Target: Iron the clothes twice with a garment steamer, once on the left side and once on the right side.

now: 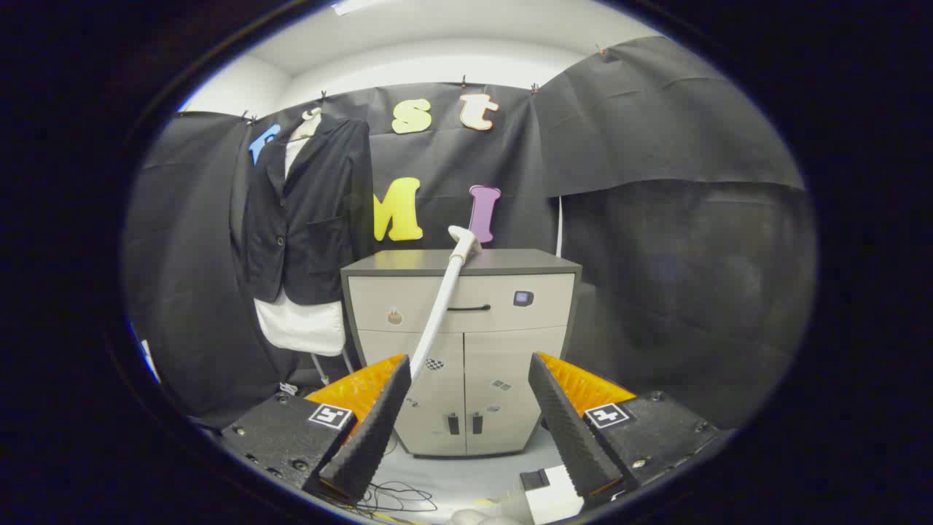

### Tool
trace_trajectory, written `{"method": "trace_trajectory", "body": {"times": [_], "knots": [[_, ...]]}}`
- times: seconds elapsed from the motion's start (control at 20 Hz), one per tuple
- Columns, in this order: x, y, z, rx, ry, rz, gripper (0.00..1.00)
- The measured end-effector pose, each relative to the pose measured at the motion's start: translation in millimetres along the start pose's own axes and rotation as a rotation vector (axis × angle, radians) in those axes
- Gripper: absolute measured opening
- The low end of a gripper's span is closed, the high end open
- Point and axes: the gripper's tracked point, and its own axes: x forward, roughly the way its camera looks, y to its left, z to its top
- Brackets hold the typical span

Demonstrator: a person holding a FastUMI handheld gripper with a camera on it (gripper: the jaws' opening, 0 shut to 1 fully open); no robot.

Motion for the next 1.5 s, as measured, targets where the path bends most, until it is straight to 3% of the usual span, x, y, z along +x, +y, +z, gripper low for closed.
{"method": "trace_trajectory", "body": {"times": [0.9, 1.25, 1.5], "knots": [[-6, 5, 8, 0.021, -0.005, -0.024, 1.0], [28, -21, 82, 0.024, -0.069, -0.085, 1.0], [94, -29, 141, 0.059, -0.075, -0.073, 1.0]]}}
